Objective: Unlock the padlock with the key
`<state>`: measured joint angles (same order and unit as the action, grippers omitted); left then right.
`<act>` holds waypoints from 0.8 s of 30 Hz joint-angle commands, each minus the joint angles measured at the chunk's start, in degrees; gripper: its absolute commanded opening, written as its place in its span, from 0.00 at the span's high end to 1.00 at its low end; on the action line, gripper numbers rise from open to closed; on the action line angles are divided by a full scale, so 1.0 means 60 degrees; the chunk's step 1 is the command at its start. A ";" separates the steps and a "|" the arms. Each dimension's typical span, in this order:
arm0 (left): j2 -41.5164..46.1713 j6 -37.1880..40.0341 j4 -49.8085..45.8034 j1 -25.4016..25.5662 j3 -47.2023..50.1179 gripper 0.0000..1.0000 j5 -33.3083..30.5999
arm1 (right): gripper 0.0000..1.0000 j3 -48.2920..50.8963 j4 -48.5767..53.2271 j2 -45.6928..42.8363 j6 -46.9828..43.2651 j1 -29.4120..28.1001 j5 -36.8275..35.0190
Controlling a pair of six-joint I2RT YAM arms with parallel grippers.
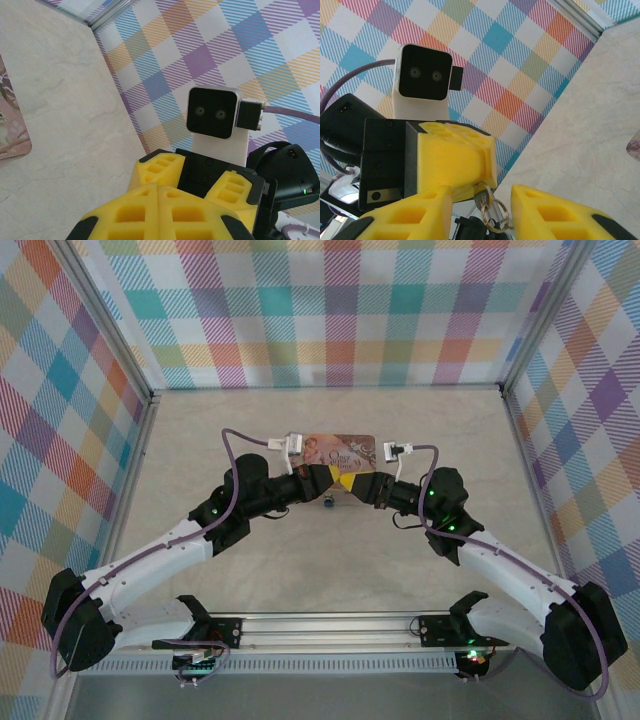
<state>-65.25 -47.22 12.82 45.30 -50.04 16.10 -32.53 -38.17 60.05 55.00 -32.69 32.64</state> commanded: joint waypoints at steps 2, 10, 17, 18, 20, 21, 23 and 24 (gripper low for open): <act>0.0045 -0.0166 0.0599 0.0107 0.0072 1.00 0.0247 | 0.70 0.0023 -0.0508 0.0077 0.0010 0.0028 0.0126; 0.0044 -0.0271 0.0793 0.0172 0.0137 1.00 0.0360 | 0.81 0.0030 -0.0559 0.0113 -0.0005 0.0035 -0.0081; 0.0223 -0.0281 0.0822 0.0196 0.0269 1.00 0.0305 | 1.00 0.0090 -0.0704 0.0099 -0.0057 0.0029 -0.0021; 0.0241 -0.0284 0.0848 0.0188 0.0283 1.00 0.0305 | 1.00 0.0116 -0.0752 0.0085 -0.0042 0.0028 -0.0006; 0.0256 -0.0286 0.0881 0.0189 0.0284 1.00 0.0305 | 1.00 0.0135 -0.0779 0.0058 -0.0067 0.0028 0.0030; 0.0258 -0.0289 0.0894 0.0197 0.0285 1.00 0.0313 | 1.00 0.0151 -0.0786 0.0030 -0.0063 0.0028 0.0038; 0.0272 -0.0273 0.0940 0.0196 0.0273 1.00 0.0362 | 1.00 0.0169 -0.0772 -0.0025 -0.0112 0.0028 0.0067; 0.0291 -0.0274 0.0929 0.0197 0.0270 0.96 0.0351 | 1.00 0.0167 -0.0719 -0.0086 -0.0150 0.0028 0.0054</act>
<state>-65.06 -48.64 15.42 45.36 -48.97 16.67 -32.21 -40.38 60.55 55.20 -32.69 32.64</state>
